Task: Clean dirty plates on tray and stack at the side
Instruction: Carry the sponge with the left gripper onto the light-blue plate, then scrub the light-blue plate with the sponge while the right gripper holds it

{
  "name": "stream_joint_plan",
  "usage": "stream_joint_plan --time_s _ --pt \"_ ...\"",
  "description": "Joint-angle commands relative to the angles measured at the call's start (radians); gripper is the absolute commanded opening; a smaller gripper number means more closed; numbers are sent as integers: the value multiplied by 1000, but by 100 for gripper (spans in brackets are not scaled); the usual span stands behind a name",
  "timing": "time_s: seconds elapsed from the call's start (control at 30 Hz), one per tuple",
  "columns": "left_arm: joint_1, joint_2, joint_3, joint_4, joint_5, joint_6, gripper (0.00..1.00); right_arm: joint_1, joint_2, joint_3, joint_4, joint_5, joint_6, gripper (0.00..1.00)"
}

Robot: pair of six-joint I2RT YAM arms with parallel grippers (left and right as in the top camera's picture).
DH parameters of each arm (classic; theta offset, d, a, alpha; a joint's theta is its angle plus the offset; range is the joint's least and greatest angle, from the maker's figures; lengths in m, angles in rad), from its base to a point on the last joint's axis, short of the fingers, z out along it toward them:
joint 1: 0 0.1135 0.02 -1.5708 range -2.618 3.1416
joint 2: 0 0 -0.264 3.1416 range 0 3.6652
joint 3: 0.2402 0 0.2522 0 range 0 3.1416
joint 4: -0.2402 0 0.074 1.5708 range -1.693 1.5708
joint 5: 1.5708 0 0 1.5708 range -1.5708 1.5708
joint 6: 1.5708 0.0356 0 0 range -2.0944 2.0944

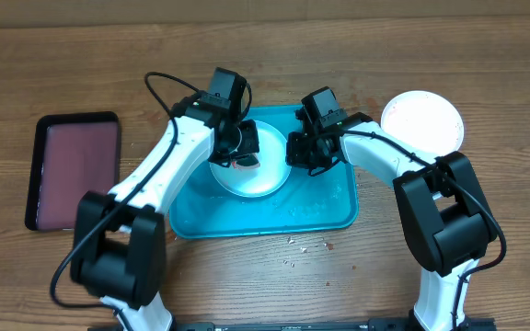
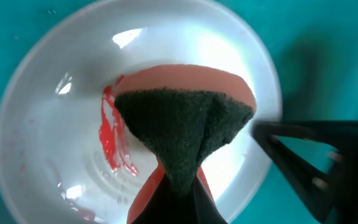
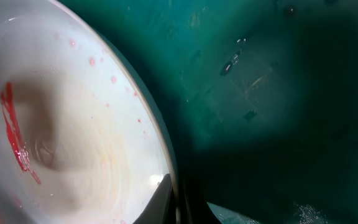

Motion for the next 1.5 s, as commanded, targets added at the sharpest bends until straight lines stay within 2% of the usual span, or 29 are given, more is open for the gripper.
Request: stream_joint_plan --time_s 0.0,0.13,0.2,0.27,0.37,0.53,0.9,1.13,1.37,1.47 --pt "-3 63 -3 13 -10 6 4 -1 23 18 27 0 4 4" --pt "-1 79 -3 16 -18 6 4 -1 23 18 53 -54 4 6" --pt "0 79 -3 19 -17 28 4 -1 23 18 39 -33 3 4" --pt "0 79 -3 22 -17 44 4 -1 23 26 -6 1 3 4" --pt "0 80 -3 28 -17 47 4 -1 23 105 -169 95 4 4" --pt "0 81 -3 37 -11 42 4 6 23 206 -306 105 12 4" --pt "-10 92 -3 64 44 38 4 60 34 202 -224 161 37 5" --pt "-10 93 -3 64 35 27 4 72 124 202 -190 160 53 8" --pt "-10 93 -4 68 -33 27 6 70 141 204 -191 157 53 7" --pt "-10 93 -6 68 -114 27 5 70 141 204 -191 157 53 7"
